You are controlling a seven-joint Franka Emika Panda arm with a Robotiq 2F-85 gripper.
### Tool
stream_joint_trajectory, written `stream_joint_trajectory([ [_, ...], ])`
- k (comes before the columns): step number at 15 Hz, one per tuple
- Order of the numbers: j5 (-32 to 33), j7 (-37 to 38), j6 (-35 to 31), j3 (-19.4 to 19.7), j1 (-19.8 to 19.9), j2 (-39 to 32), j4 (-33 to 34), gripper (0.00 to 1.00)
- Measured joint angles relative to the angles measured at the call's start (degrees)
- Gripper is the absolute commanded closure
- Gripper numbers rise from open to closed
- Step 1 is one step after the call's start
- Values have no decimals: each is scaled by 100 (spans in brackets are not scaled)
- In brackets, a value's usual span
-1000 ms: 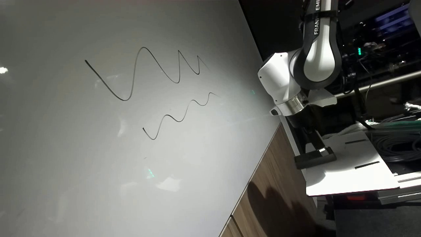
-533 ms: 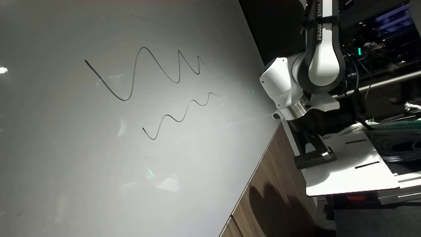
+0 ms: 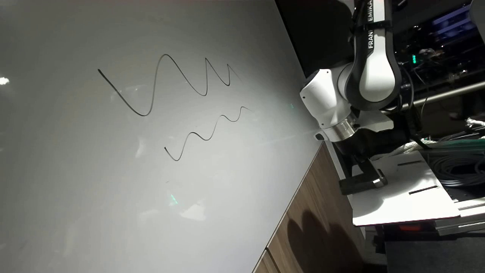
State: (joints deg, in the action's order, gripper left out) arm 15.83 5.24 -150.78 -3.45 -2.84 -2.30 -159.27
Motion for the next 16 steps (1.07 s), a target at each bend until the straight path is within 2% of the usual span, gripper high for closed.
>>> stream_joint_trajectory([
  [16,-1,59,-1,82,-4,0,71,0],
])
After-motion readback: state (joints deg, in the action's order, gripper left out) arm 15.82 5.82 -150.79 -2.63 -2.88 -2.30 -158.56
